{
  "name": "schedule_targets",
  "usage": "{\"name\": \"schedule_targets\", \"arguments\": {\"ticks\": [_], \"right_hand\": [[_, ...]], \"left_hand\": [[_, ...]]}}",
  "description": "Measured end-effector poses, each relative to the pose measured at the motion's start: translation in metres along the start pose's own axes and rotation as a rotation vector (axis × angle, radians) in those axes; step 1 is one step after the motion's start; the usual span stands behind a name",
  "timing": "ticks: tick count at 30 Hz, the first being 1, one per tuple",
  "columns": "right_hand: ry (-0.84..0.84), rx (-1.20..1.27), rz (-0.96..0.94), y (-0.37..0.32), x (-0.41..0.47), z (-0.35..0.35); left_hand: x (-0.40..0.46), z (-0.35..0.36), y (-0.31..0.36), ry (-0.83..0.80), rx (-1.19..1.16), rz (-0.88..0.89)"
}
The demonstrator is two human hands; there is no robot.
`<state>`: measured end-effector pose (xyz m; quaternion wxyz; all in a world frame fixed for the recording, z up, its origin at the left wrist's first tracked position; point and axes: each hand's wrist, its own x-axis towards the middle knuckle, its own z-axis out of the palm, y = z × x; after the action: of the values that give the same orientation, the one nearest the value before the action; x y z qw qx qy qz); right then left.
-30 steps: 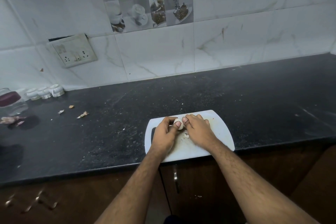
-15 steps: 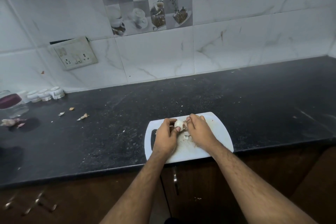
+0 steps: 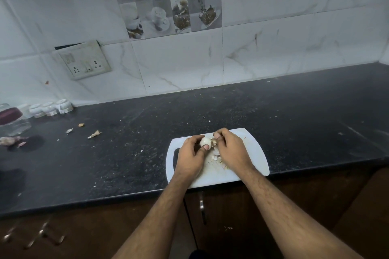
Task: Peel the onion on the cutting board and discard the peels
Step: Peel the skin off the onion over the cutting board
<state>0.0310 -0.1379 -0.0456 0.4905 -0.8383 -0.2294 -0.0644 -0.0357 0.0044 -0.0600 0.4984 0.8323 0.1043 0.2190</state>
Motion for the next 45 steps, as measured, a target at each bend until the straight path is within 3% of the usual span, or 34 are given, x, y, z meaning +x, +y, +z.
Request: {"name": "schedule_targets", "arguments": {"ticks": [5,14,19,36,41,45], "right_hand": [[-0.043,-0.088,-0.069,0.004,0.002,0.004],[-0.115,-0.289,-0.008,0.001,-0.001,0.005],[-0.008,-0.241,0.058,-0.003,-0.001,0.002],[-0.056,-0.154,-0.142,-0.003,-0.004,0.002],[-0.053,-0.347,-0.06,-0.004,-0.002,0.007],[-0.053,-0.271,-0.026,-0.004,-0.002,0.006]], "left_hand": [[0.0,0.001,0.0,-0.002,-0.004,0.004],[-0.003,0.001,0.002,-0.009,-0.034,-0.016],[-0.004,-0.003,0.006,0.028,-0.106,-0.036],[-0.007,-0.002,0.01,0.009,-0.089,-0.009],[-0.003,0.0,0.005,0.0,-0.146,-0.035],[-0.003,-0.001,0.005,0.0,-0.153,-0.035]]}}
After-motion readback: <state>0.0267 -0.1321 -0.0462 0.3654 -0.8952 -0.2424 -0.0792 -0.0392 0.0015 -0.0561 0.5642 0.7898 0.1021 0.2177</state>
